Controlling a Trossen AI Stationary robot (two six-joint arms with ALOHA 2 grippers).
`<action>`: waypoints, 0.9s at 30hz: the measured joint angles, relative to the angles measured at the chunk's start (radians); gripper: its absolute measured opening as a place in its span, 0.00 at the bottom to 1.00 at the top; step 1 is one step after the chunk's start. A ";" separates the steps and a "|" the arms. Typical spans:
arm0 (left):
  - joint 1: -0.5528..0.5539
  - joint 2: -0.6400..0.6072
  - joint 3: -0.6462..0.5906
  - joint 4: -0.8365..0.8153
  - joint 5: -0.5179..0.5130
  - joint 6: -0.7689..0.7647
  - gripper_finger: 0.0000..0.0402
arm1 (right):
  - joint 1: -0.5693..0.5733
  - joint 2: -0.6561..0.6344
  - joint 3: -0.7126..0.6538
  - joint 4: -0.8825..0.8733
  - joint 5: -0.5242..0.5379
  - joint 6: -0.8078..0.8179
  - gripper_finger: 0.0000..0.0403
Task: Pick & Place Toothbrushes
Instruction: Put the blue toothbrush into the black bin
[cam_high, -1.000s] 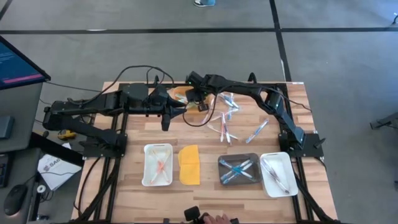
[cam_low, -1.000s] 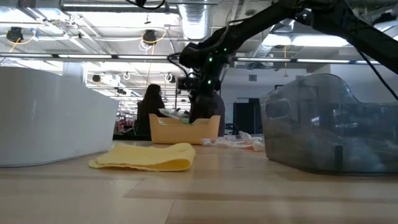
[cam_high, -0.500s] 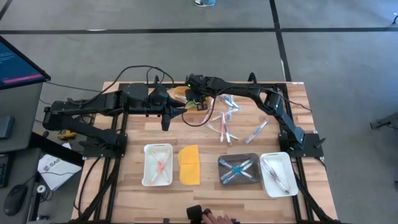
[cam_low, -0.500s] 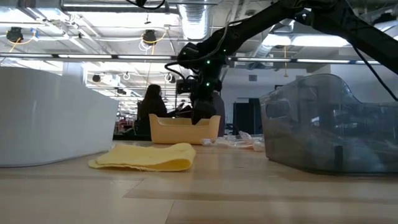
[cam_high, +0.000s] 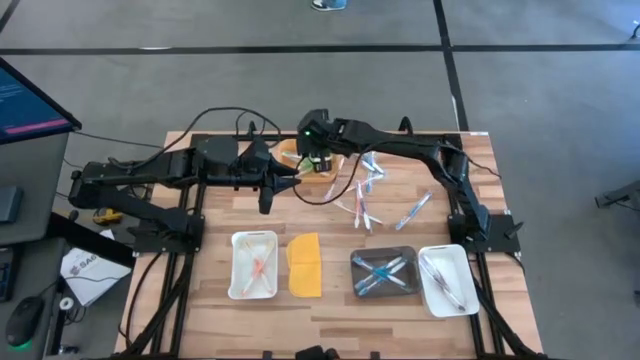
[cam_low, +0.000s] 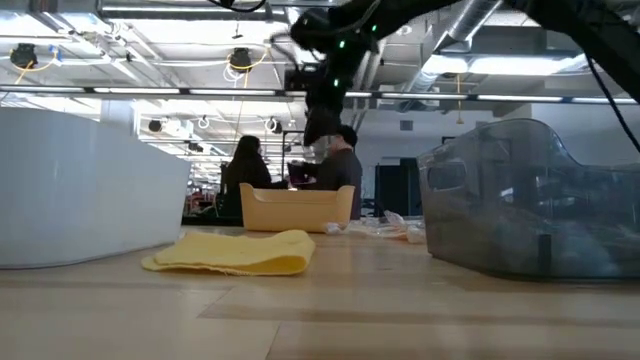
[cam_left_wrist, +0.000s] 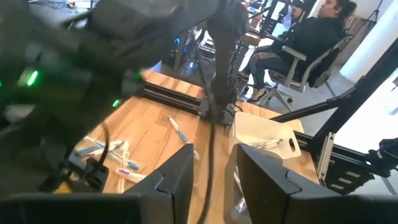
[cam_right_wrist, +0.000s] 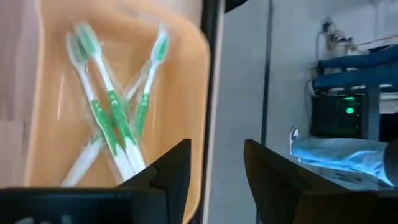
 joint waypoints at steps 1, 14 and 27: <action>0.000 0.000 0.000 0.001 0.000 0.000 0.29 | 0.003 -0.019 0.000 -0.006 0.002 0.032 0.34; 0.000 0.000 0.000 0.035 0.000 -0.006 0.29 | 0.019 -0.195 0.000 -0.409 -0.115 0.460 0.32; 0.000 0.048 -0.001 0.154 -0.001 -0.082 0.29 | -0.074 -0.299 -0.120 -0.641 -0.447 0.405 0.40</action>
